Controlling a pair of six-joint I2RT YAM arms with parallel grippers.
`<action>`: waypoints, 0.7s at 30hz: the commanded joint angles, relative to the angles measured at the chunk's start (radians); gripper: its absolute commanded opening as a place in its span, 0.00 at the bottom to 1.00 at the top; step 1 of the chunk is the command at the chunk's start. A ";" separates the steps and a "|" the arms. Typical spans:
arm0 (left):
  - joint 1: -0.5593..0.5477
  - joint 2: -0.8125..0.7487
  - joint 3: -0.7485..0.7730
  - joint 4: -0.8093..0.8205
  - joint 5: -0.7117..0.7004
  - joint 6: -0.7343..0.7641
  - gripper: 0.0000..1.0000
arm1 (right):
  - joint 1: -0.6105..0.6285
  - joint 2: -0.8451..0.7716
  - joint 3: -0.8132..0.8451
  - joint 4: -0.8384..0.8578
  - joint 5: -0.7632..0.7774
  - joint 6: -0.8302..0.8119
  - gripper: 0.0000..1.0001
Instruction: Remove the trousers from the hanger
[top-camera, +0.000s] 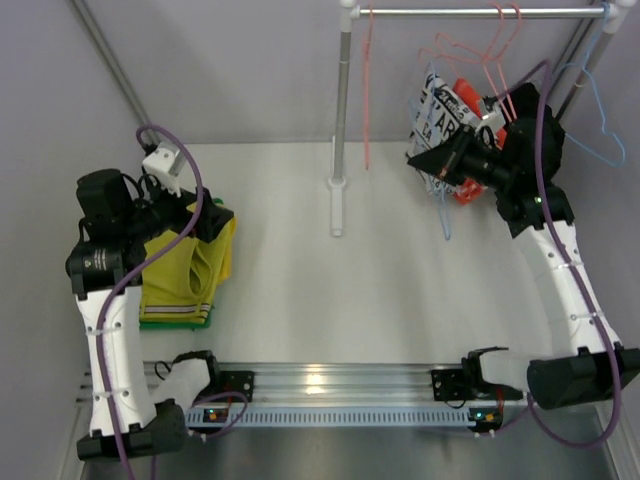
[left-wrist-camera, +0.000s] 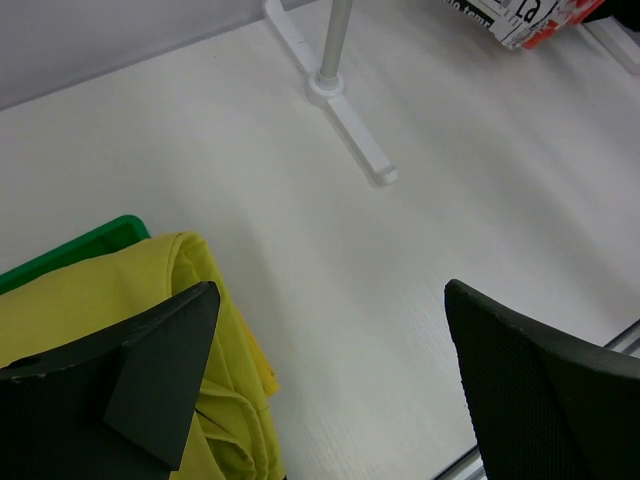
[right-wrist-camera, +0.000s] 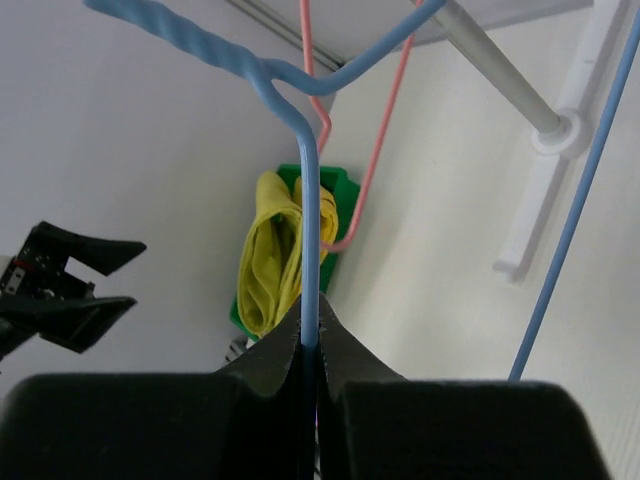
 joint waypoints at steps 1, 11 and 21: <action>0.000 -0.040 -0.008 0.129 0.005 -0.065 0.99 | 0.022 0.098 0.161 0.204 -0.034 0.097 0.00; 0.002 0.012 0.006 0.154 -0.148 -0.176 0.99 | 0.075 0.373 0.454 0.271 0.033 0.076 0.00; 0.002 0.022 -0.020 0.168 -0.208 -0.232 0.99 | 0.089 0.614 0.711 0.314 0.069 0.077 0.00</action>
